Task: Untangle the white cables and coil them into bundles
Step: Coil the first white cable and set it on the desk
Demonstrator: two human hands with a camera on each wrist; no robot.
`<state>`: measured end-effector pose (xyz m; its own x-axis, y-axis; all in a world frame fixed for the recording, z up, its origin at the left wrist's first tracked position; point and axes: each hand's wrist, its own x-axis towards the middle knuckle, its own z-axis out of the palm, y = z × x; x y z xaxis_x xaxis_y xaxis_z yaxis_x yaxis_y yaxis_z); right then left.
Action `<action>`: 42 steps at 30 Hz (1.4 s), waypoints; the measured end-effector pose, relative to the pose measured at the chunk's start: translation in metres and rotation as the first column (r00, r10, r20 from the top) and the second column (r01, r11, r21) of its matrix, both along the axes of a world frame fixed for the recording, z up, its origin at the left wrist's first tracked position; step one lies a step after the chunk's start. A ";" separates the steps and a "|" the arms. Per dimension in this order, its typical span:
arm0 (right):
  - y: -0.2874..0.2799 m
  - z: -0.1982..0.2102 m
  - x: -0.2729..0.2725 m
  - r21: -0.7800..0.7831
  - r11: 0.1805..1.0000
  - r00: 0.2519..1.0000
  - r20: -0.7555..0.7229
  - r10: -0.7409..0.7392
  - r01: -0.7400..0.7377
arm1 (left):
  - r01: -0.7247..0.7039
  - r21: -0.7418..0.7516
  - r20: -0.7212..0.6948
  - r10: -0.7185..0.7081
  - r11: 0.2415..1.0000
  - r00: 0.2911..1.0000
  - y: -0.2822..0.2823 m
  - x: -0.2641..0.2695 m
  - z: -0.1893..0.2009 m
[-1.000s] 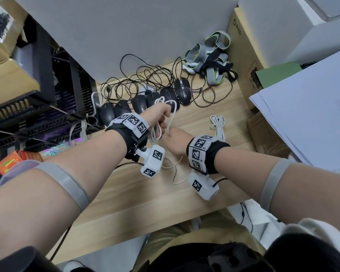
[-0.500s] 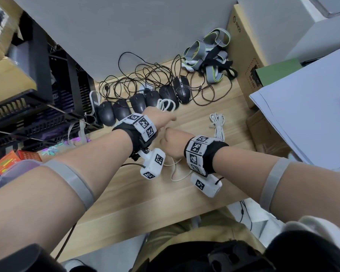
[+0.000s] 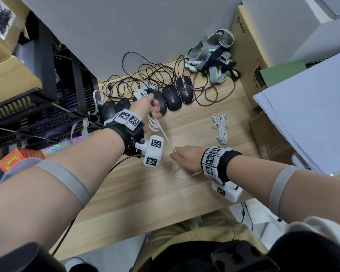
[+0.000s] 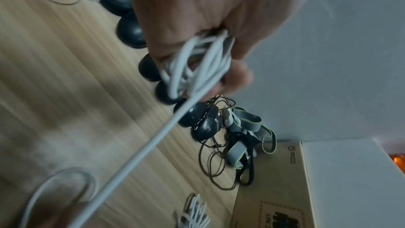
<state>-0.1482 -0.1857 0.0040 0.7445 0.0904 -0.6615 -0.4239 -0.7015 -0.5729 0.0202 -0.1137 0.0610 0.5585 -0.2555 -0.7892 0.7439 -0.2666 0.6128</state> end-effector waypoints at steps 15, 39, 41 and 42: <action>-0.050 0.026 0.038 0.083 0.815 0.764 0.307 -0.568 0.573 | 0.859 0.347 -0.055 -0.906 0.378 0.421 0.009 -0.023 0.004; 0.022 0.011 0.015 -0.117 0.991 0.995 0.074 0.067 -0.058 | 0.173 0.044 -0.015 -0.173 0.984 0.985 -0.005 -0.022 -0.006; 0.025 0.003 0.010 -0.123 0.992 0.995 0.088 0.037 -0.026 | 0.138 0.010 -0.002 -0.138 0.990 0.990 -0.010 -0.022 0.000; 0.025 -0.001 0.009 -0.125 0.992 0.995 0.094 0.025 -0.013 | 0.130 0.013 0.003 -0.130 0.991 0.991 -0.011 -0.021 0.002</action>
<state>-0.1396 -0.1608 0.0026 0.8033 0.0265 -0.5950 -0.3579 -0.7771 -0.5177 -0.0013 -0.1249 0.0634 0.5238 -0.3164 -0.7909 0.7002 -0.3689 0.6113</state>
